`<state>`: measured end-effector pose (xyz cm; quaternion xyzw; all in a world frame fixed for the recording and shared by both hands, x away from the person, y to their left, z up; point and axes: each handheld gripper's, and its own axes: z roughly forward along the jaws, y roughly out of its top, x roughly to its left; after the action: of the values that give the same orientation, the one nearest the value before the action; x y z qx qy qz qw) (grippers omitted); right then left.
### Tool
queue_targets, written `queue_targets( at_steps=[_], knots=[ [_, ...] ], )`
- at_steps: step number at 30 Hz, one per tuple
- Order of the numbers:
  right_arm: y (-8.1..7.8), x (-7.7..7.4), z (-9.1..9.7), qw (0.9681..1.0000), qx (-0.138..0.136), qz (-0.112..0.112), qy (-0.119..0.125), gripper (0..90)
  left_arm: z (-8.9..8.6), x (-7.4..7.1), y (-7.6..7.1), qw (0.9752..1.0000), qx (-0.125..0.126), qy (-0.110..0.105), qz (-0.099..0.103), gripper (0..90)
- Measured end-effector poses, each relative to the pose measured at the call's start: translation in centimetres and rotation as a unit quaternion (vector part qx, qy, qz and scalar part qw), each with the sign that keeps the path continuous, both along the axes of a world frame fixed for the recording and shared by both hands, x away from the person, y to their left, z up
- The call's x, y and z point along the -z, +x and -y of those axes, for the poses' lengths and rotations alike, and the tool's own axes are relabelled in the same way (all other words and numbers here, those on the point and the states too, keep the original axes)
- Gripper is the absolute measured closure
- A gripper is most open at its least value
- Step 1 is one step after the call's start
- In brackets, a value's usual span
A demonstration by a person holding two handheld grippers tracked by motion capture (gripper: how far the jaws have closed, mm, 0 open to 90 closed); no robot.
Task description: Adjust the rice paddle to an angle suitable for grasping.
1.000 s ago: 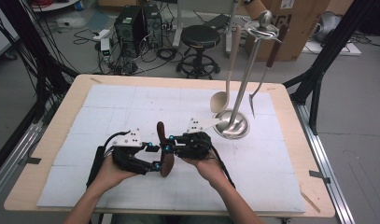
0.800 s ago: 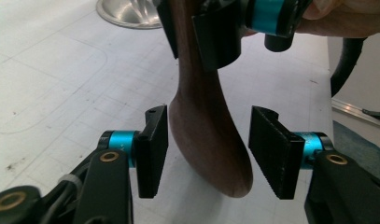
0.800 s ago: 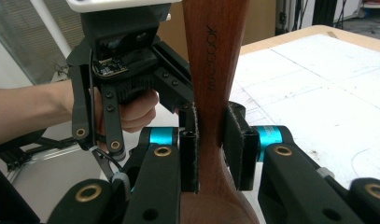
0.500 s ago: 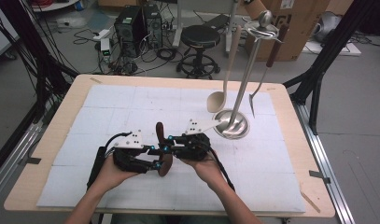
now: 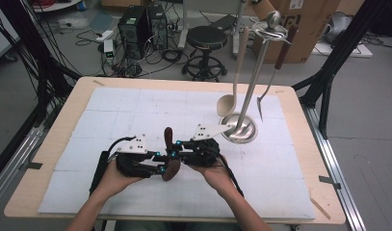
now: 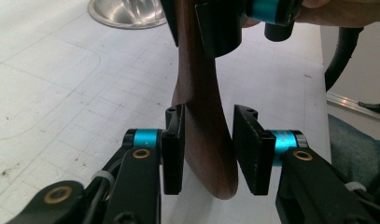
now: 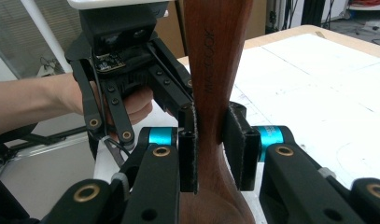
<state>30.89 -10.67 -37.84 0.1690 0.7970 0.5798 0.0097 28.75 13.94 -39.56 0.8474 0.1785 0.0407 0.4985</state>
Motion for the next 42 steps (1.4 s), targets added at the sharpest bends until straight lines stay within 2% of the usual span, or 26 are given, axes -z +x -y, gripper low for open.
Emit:
queue_targets(
  at_steps=[7,14,19,24,33,37,42],
  knots=[
    [-0.2,0.0,0.5,1.0000,0.001,0.001,0.003,75.5,-0.1,0.0,0.0,1.0000,-0.004,0.002,0.004,68.2],
    [-0.4,0.0,0.7,0.9999,-0.011,0.000,0.001,75.0,0.0,0.0,0.1,1.0000,-0.002,0.006,0.007,71.0],
    [-0.5,0.1,0.6,0.9997,-0.025,0.002,0.006,74.4,0.0,0.1,0.1,0.9999,-0.004,0.009,0.006,69.3],
    [-0.6,0.2,0.8,0.9998,-0.016,0.011,0.007,75.2,-0.2,0.1,0.2,0.9999,-0.008,0.007,0.006,67.0],
    [-0.7,0.4,1.2,0.9997,-0.017,0.003,0.015,75.1,-0.4,0.1,0.2,0.9999,-0.010,0.007,0.006,66.1],
    [-0.7,0.5,1.3,0.9996,-0.023,0.000,0.016,74.9,-0.7,0.0,0.2,0.9998,-0.018,0.005,0.009,67.4],
    [-0.7,0.6,1.1,0.9996,-0.022,0.000,0.017,74.8,-0.6,0.1,0.2,0.9998,-0.016,0.007,0.010,69.5]
  ],
)
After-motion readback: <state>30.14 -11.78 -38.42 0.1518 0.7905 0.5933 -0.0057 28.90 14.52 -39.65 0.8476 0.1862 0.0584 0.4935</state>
